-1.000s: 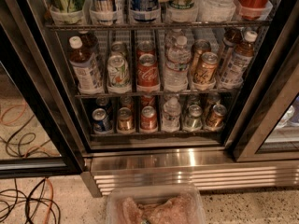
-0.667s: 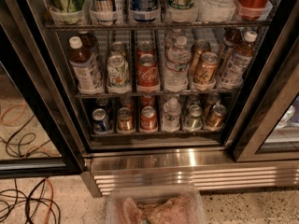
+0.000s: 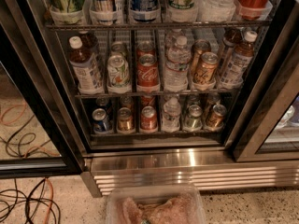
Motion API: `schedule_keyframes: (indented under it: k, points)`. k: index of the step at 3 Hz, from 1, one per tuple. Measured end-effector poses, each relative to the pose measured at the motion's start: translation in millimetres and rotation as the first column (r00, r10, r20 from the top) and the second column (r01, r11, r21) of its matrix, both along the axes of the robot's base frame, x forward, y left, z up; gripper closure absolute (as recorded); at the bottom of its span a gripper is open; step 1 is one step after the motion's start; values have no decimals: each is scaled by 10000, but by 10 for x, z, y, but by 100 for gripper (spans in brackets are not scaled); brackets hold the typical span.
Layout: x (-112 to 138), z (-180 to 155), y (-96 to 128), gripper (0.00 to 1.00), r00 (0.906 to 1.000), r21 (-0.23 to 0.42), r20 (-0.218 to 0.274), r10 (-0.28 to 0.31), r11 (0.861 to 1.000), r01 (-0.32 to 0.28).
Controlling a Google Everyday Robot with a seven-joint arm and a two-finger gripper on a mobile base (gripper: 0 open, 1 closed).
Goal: Pick 7up can from top shelf of fridge
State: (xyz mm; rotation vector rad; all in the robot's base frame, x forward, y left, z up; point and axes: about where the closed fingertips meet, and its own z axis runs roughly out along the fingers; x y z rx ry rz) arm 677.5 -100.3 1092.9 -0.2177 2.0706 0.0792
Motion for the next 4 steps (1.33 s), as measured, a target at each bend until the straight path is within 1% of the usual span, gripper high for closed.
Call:
schedule_keyframes:
  k: [1, 2, 4]
  points:
    - [80, 4, -12, 32, 9999, 73, 11, -121, 9999, 121]
    - [99, -42, 10, 51, 9998, 130, -179, 4, 9999, -2]
    - [99, -41, 10, 97, 9998, 130, -180, 5, 9999, -2]
